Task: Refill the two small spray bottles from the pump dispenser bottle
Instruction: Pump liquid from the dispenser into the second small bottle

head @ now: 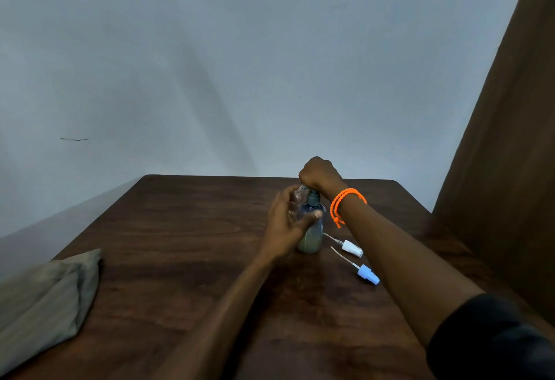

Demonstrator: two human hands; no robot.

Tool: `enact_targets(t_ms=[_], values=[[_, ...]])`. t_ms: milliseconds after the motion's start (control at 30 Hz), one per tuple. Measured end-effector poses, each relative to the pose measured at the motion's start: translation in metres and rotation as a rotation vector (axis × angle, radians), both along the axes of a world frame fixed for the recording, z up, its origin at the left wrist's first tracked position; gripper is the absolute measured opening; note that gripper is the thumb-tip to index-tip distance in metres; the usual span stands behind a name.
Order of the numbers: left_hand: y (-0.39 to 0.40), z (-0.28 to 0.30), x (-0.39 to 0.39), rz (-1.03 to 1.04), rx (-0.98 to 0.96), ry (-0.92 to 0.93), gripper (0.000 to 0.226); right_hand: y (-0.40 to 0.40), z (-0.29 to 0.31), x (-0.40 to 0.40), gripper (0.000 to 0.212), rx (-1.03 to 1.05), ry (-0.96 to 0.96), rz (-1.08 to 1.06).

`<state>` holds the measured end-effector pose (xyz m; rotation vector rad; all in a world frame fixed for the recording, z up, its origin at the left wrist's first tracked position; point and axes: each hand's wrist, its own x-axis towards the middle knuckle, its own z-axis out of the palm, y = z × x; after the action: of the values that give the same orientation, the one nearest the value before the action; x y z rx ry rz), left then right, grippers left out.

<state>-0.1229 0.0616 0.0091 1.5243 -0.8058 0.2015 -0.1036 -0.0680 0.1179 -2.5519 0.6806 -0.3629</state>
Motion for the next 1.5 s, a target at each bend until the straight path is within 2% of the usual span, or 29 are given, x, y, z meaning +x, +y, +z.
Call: enact_targets(t_ms=[133,500,700,967,1133,1500], values=[[-0.006,-0.007,-0.002,0.063,0.030,-0.014,0.079,0.001,0.001,0.001,0.019,-0.018,0.010,0.013],[-0.007,-0.005,-0.004,0.137,0.015,-0.068,0.091,0.005,0.006,-0.004,0.015,-0.028,-0.024,-0.013],[-0.003,-0.007,-0.001,0.196,0.039,-0.030,0.106,0.013,-0.001,0.003,0.018,-0.085,-0.059,-0.026],[0.009,-0.004,-0.004,0.227,0.048,-0.013,0.105,0.030,0.006,0.007,0.018,-0.097,-0.006,0.013],[0.006,-0.002,-0.005,0.182,0.035,-0.018,0.105,0.019,0.004,0.007,0.017,-0.028,-0.022,0.001],[-0.003,0.002,-0.004,0.141,0.065,-0.076,0.102,-0.002,0.004,-0.001,0.020,-0.022,-0.029,-0.042]])
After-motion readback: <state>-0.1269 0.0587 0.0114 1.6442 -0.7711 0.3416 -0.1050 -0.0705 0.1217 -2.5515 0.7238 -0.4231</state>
